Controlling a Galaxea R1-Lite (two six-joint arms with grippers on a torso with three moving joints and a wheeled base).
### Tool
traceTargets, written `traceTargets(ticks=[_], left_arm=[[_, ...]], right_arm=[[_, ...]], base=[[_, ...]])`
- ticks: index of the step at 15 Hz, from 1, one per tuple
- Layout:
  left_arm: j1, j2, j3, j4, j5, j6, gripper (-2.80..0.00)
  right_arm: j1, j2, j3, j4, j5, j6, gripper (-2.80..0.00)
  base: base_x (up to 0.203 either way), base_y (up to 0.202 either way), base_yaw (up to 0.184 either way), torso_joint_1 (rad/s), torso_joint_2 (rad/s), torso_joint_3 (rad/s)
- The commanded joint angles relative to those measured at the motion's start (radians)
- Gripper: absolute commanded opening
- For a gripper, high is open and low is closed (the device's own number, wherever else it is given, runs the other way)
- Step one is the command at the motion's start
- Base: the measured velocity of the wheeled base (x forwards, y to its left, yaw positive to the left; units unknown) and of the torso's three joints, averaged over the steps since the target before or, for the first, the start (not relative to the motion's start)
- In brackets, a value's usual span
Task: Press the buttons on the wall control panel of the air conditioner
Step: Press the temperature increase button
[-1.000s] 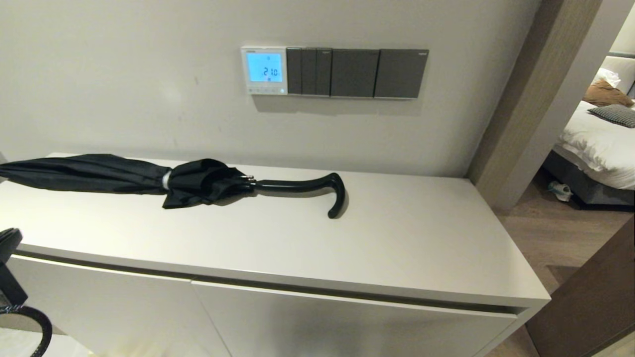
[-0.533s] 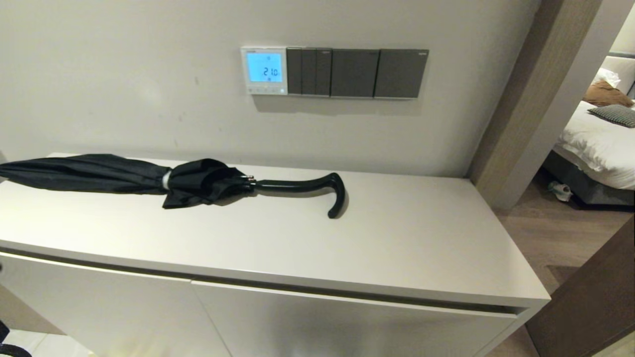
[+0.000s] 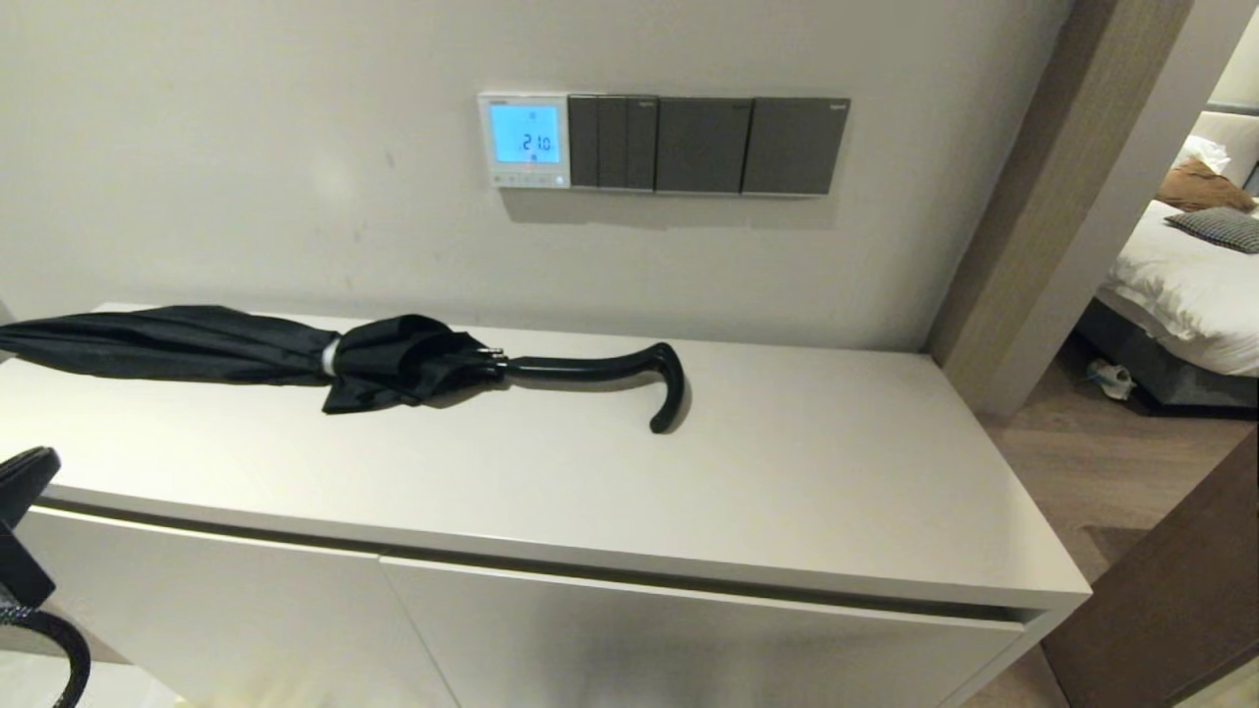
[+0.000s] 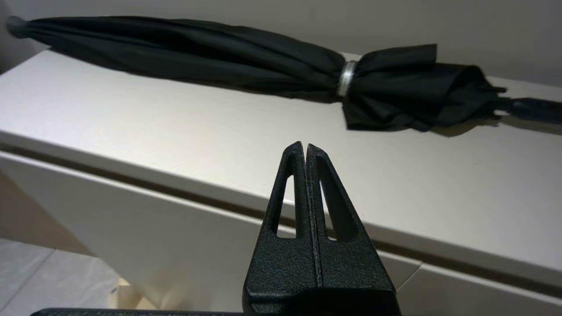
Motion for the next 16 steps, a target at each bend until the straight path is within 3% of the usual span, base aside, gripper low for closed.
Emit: traceTargets(ticks=[1, 7, 16], left_arm=[[-0.016, 0.122, -0.068, -0.003, -0.019, -0.020, -2.80], [-0.153, 0.395, -0.372, -0.003, -0.065, -0.086, -2.80], [-0.206, 0.783, -0.875, 0.005, -0.177, -0.091, -2.80]], right_arm=[[0.000, 0.000, 0.003, -0.001, 0.000, 0.000, -2.80], [0.000, 0.000, 0.003, -0.001, 0.000, 0.000, -2.80], [0.000, 0.001, 0.003, -0.001, 0.000, -0.002, -2.80]], base=[[0.000, 0.000, 0.000, 0.000, 0.00, 0.000], [0.000, 0.000, 0.000, 0.000, 0.00, 0.000], [0.000, 0.000, 0.000, 0.000, 0.00, 0.000]])
